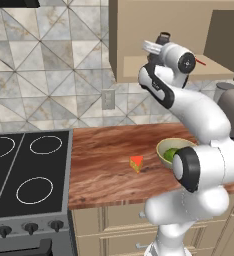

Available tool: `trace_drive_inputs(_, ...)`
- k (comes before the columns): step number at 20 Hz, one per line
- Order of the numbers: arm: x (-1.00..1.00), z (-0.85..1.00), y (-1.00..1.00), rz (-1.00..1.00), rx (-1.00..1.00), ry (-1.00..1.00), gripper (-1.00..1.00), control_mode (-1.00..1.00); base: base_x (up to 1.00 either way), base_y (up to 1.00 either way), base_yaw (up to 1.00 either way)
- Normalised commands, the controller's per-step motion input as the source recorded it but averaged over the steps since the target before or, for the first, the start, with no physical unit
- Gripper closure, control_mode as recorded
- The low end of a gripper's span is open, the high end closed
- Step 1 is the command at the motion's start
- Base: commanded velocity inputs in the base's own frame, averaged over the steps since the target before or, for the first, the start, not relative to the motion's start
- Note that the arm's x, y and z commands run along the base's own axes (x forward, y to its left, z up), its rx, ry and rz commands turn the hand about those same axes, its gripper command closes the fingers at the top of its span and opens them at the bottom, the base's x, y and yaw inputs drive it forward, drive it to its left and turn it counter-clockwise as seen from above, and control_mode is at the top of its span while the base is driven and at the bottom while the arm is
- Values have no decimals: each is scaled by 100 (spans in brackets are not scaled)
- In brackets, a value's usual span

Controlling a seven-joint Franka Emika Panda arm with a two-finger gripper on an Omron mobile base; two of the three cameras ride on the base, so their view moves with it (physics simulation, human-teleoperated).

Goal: Pick the cheese from the fridge and the cheese grater from the cabinet and place them next to the salad bowl.

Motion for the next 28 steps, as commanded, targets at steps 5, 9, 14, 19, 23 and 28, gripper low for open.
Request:
trace_drive_inputs(5, -46, 14, 0, -7, 3, 0, 100, -100, 0, 0, 0)
trace_drive_inputs(9, -49, 16, 0, -6, 2, 0, 100, -100, 0, 0, 0)
trace_drive_inputs(14, -50, 18, 2, -6, 3, 3, 100, -100, 0, 0, 0)
trace_drive_inputs(19, -51, 9, 7, -5, 3, 9, 100, -100, 0, 0, 0)
trace_drive_inputs(23, -53, 0, 8, -5, 0, 9, 100, -100, 0, 0, 0)
trace_drive_inputs(28, -53, 0, 13, 0, 2, 0, 100, -100, 0, 0, 0)
